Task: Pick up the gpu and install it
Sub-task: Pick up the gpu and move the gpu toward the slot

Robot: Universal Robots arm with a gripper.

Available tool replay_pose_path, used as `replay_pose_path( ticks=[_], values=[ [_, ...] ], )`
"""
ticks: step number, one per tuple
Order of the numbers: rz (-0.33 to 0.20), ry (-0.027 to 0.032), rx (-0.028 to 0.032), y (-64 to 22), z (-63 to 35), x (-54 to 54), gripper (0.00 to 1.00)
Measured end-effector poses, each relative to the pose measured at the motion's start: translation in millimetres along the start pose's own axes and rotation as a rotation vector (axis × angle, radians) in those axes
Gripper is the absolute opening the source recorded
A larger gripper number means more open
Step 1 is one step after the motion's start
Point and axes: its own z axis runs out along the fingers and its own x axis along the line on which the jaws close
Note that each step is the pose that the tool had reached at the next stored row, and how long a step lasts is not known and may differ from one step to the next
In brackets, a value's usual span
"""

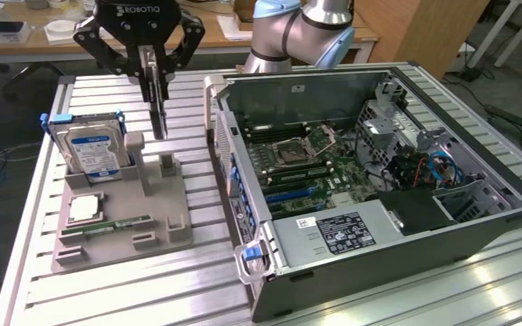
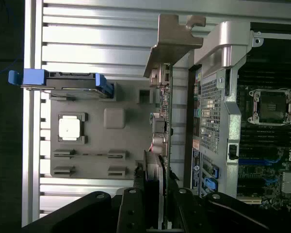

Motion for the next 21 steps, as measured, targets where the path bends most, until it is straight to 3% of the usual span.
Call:
replay_pose_path(
  ticks=[12,21],
  values=[
    [0.000,0.0001,0.0000,0.0,0.0,-1.7,0.27],
    [0.000,0.0000,0.0001,-0.2,0.3,-13.8,0.27]
  ],
)
